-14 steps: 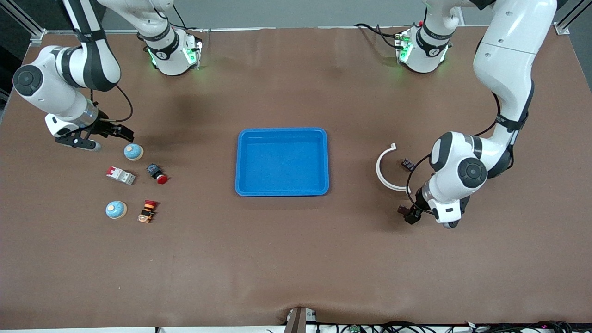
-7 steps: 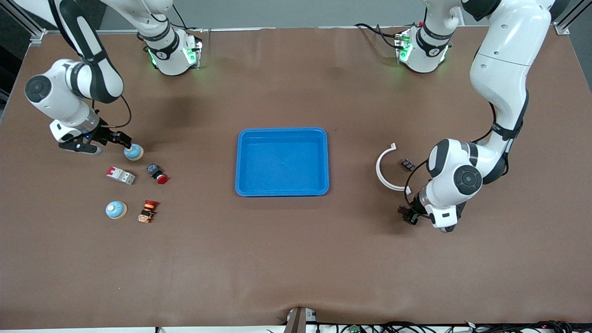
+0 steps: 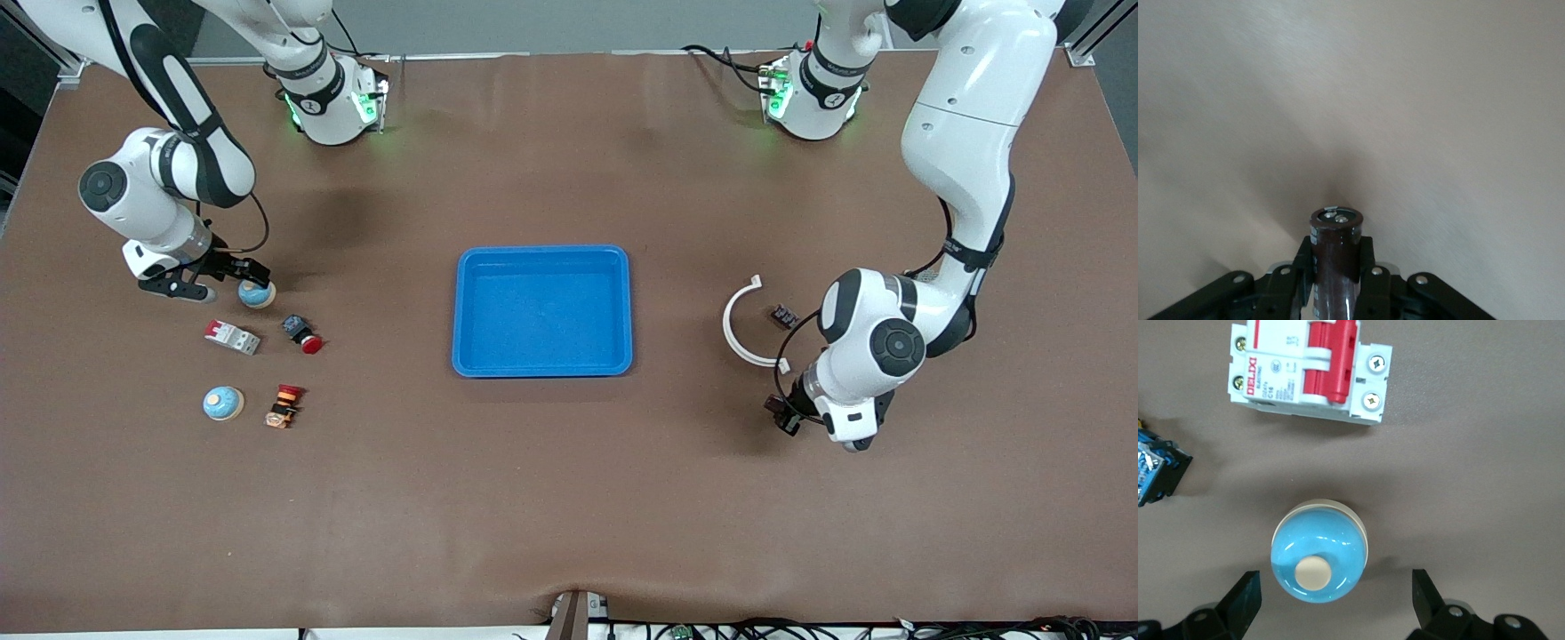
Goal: Place electrolytic capacitor and blue bell in tray
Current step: 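Grasp the capacitor with the left gripper while the right gripper grasps the bell, then open the left gripper over the tray while the right gripper carries the bell, then grasp another capacitor with the left gripper while the right gripper lowers the bell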
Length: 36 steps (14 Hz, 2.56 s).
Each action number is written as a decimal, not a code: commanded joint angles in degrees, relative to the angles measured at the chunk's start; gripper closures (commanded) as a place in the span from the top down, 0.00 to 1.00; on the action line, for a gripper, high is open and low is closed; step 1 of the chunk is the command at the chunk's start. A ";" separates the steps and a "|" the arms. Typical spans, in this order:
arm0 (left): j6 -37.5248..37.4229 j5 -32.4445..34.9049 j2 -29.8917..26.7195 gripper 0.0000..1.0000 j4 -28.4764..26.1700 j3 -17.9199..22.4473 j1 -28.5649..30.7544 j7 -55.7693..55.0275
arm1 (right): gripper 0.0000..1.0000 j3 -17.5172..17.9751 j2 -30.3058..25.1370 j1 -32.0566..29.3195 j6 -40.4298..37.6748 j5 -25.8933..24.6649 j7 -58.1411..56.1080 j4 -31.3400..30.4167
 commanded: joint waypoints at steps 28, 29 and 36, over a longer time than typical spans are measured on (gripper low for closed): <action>-12.78 5.31 0.14 0.56 1.79 0.35 -35.96 -46.92 | 0.00 1.75 -19.42 18.54 -42.78 20.94 31.29 8.03; -12.86 5.31 -0.12 1.00 1.87 0.35 -35.78 -46.84 | 0.00 1.75 -19.25 22.05 -41.65 21.73 36.39 9.00; -21.45 5.75 -8.98 1.00 3.28 0.96 -29.38 -37.20 | 0.00 1.67 -14.51 41.39 -25.32 21.82 59.61 9.09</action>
